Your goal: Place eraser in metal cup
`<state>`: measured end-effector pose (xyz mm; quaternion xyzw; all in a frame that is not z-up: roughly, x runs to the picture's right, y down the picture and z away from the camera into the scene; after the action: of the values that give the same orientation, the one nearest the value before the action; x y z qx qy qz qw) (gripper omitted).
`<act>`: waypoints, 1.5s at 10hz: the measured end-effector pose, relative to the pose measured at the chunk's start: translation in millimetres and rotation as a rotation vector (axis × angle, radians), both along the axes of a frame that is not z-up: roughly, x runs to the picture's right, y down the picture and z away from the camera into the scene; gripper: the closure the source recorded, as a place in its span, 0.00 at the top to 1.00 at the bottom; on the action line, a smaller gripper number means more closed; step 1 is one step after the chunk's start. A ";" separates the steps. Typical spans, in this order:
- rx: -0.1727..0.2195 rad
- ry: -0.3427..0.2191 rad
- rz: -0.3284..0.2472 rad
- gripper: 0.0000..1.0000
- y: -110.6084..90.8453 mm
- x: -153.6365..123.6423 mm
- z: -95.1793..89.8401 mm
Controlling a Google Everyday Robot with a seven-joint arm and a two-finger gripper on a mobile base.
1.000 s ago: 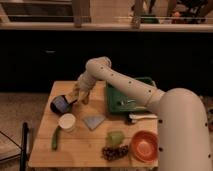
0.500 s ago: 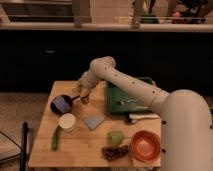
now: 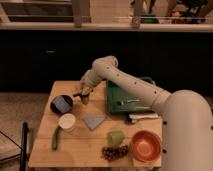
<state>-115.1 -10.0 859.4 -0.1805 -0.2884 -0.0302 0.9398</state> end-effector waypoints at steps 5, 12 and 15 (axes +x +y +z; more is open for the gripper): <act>-0.059 0.062 0.066 0.08 3.1 6.9 6.7; -0.124 0.059 0.120 0.76 7.6 11.8 18.5; -0.143 0.043 0.119 0.80 10.8 7.0 23.3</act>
<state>-108.0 0.8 882.7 -0.2302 -0.2796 0.0502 0.9308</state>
